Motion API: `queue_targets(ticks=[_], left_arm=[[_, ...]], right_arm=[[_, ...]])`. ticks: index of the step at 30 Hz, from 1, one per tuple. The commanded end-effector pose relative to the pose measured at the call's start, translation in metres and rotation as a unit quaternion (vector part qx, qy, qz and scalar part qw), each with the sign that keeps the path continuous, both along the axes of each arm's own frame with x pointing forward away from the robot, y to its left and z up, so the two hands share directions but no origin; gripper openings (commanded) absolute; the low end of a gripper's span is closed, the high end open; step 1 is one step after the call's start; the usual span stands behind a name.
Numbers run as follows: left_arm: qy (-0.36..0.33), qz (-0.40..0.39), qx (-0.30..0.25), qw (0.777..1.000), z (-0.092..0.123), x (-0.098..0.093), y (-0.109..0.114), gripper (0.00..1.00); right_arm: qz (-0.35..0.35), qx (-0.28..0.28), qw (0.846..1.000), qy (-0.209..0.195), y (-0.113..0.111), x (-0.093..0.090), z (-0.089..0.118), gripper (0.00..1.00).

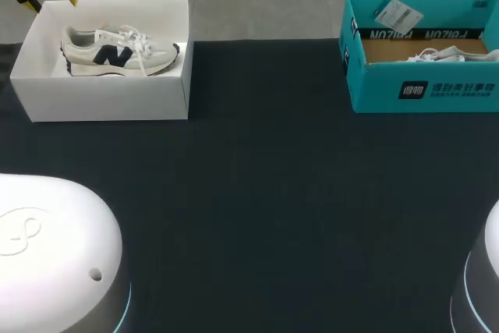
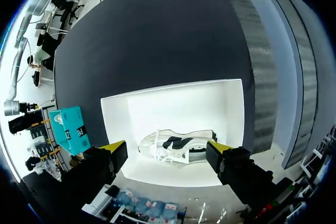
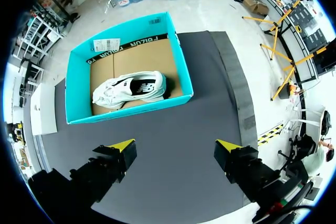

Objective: Take the shoe out of the shoebox, open the shoe tongue, remove and reinsert the insole, then place the shoe into the shoebox

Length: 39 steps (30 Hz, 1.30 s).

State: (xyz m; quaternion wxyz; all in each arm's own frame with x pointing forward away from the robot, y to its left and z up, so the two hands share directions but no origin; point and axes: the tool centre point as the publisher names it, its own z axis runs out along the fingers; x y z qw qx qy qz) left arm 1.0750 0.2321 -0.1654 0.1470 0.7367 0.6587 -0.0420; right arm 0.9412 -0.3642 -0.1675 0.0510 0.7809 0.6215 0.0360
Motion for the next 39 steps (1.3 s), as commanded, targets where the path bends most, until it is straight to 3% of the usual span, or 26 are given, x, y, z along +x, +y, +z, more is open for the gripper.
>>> queue_targets(ticks=[1, 5, 23, 39], left_arm=[[0.005, 0.001, 0.033, 0.999, -0.008, 0.011, 0.006, 1.00], [0.003, 0.002, 0.061, 0.998, -0.014, 0.026, 0.017, 1.00], [0.006, 0.019, 0.069, 0.997, -0.047, 0.086, 0.035, 1.00], [0.008, 0.028, 0.078, 0.997, -0.048, 0.089, 0.035, 1.00]], right_arm=[[0.000, 0.000, 1.000, -0.001, 0.000, -0.001, 0.000, 1.00], [0.000, 0.000, 1.000, -0.001, 0.000, -0.001, 0.000, 1.00], [0.000, 0.000, 1.000, -0.001, 0.000, -0.001, 0.000, 1.00], [0.000, 0.000, 1.000, -0.001, 0.000, -0.001, 0.000, 1.00]])
